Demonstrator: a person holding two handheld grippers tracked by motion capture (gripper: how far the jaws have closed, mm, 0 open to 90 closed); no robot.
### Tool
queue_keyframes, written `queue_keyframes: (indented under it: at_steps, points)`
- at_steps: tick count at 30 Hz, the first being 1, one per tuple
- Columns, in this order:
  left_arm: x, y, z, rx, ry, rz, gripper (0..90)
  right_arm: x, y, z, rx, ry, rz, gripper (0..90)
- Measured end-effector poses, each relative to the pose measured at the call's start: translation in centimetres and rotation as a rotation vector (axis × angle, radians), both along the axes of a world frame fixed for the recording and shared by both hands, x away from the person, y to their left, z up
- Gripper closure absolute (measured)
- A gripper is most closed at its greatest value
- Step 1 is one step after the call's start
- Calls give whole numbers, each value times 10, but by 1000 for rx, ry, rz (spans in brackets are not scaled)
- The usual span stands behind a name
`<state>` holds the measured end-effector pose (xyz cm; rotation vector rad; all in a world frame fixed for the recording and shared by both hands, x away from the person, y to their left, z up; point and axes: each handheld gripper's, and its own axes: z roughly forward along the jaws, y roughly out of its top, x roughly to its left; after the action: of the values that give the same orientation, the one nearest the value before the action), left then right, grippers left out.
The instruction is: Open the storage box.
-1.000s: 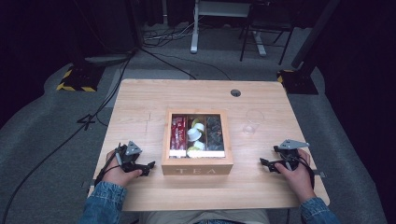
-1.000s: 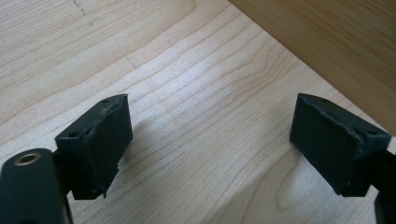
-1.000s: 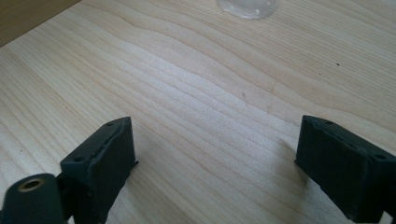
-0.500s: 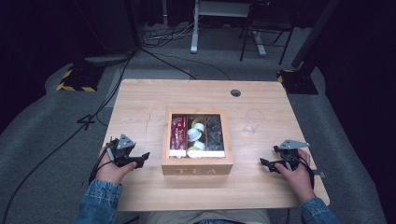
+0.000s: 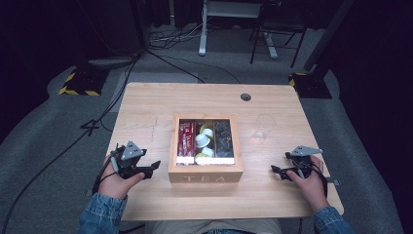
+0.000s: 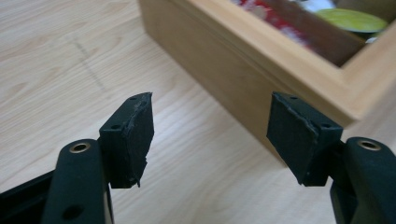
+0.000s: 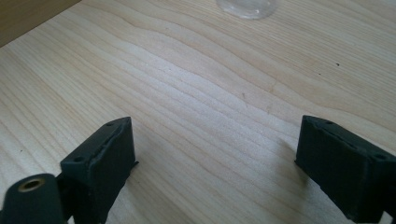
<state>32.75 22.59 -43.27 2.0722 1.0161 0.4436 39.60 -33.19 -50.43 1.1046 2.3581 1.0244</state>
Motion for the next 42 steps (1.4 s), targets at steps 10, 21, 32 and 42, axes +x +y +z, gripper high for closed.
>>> queue_keyframes:
  at_steps: [10, 21, 32, 42]
  points:
    - [-25, -20, 4, -64, -36, -99, 342, 0, 0, 0, -1, 0, 0, 116]
    - [-25, -32, -17, -40, 27, -155, 436, 0, 0, 0, -2, 0, 0, 116]
    - [-24, -34, -19, 19, 41, -161, 700, 0, 0, 0, -1, 0, -1, 118]
    - [-28, -33, -10, 40, 39, -160, 833, 0, 1, 0, 0, 0, -5, 118]
